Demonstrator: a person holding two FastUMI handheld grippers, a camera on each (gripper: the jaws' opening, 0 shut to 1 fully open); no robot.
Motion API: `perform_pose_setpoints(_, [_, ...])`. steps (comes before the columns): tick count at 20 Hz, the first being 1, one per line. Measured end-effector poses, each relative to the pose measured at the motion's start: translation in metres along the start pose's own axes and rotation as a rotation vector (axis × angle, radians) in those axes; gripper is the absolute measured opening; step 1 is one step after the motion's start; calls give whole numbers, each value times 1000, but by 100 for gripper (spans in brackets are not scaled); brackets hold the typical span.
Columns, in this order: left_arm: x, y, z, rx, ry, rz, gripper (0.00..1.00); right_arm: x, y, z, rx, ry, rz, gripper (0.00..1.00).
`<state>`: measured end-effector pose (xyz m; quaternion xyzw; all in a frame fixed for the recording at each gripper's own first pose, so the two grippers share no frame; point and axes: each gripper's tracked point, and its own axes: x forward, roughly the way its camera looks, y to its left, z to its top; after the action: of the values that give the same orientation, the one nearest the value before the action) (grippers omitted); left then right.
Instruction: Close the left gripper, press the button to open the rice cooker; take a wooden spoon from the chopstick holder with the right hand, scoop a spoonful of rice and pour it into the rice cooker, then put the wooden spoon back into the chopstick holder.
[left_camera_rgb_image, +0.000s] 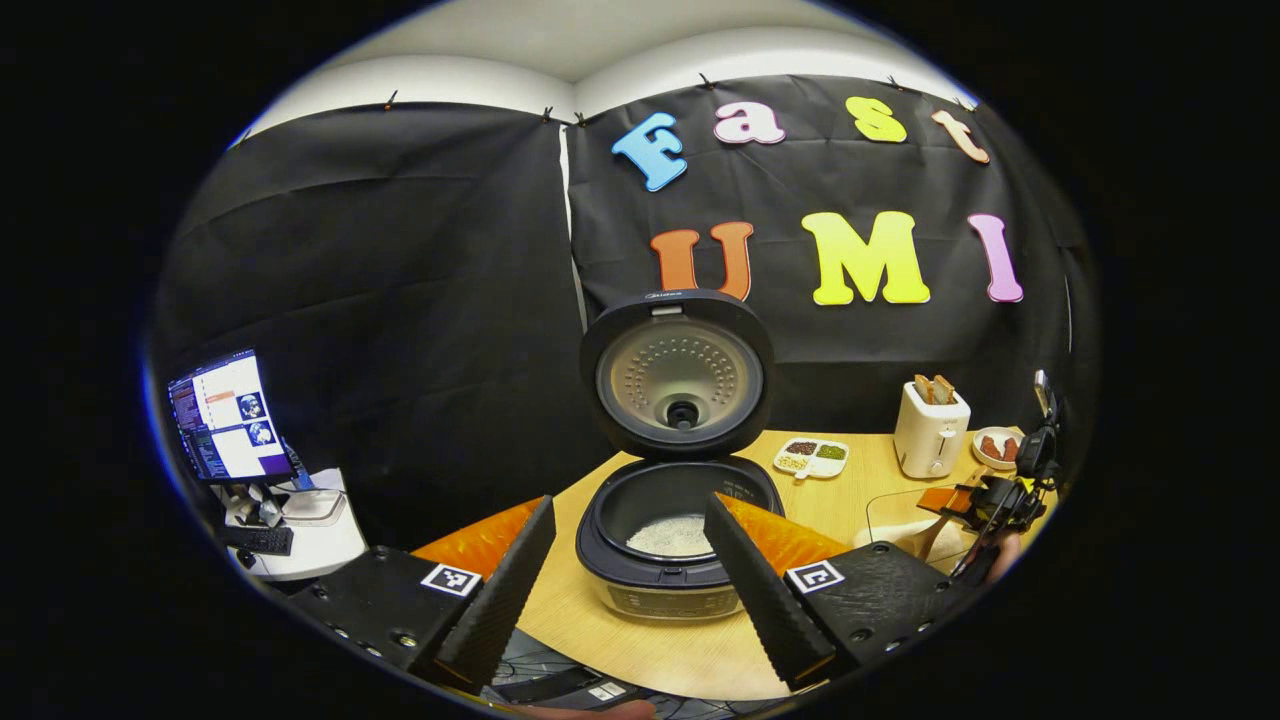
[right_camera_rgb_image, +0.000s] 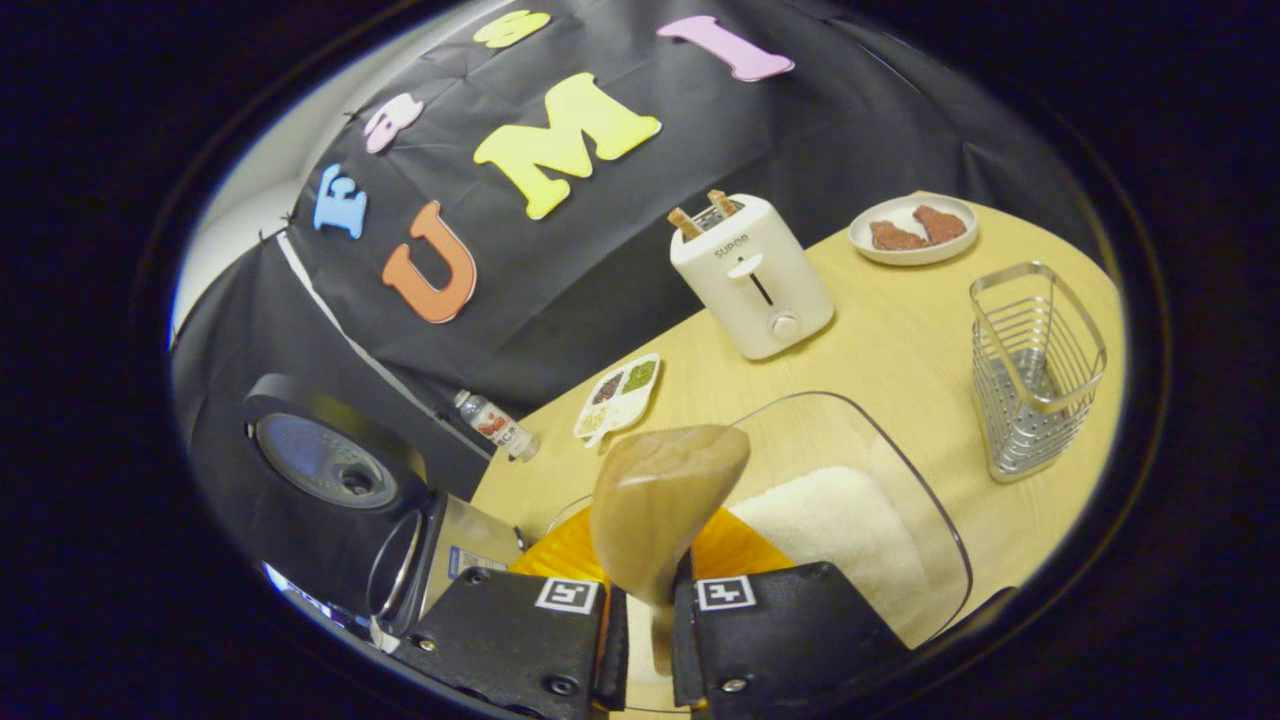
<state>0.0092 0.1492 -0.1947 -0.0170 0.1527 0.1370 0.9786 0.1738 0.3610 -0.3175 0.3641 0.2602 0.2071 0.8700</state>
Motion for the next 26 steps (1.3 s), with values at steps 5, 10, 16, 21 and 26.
perform_pose_setpoints(5, [0,-7,7,1,-16,-11,95,-1,-5,6,148,16,53,22])
perform_pose_setpoints(10, [-3,-10,11,-3,-18,-12,95,-8,-4,18,269,13,123,22])
perform_pose_setpoints(16, [-5,-16,17,8,-26,-20,95,-23,2,59,342,-42,168,22])
perform_pose_setpoints(21, [-7,-16,19,-16,-26,-27,95,-27,-7,79,455,-70,174,22])
perform_pose_setpoints(26, [-8,-12,20,-19,-24,-25,95,-41,8,104,487,-92,197,22])
